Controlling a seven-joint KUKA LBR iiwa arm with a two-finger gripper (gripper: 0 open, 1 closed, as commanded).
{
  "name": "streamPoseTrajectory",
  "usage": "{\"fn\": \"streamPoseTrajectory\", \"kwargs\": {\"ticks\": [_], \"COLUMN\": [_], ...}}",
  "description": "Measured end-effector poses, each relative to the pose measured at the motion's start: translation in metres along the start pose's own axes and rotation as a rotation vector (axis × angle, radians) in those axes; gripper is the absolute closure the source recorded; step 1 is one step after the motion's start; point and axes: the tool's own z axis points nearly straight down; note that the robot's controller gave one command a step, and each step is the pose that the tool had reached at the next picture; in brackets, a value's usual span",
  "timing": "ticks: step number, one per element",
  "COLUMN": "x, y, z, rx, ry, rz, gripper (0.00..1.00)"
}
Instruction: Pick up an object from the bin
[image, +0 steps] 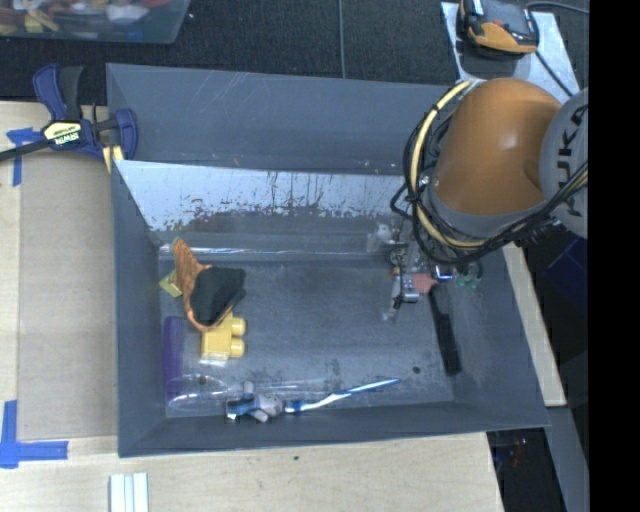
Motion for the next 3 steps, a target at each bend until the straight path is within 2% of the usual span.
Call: {"fn": "streamPoseTrajectory", "kwargs": {"ticks": [1,2,3], "x": [-0.001,0.056,0.063], "y": [0.000,0.033,0.042], "z": [-0.003,0.093,0.104], "rx": [0.000,0.001,0.004], "ry": [-0.006,-0.010,-0.017], "rz": [-0.001,-0.119,-0.254], "gripper": [0.00,0.00,0.00]}}
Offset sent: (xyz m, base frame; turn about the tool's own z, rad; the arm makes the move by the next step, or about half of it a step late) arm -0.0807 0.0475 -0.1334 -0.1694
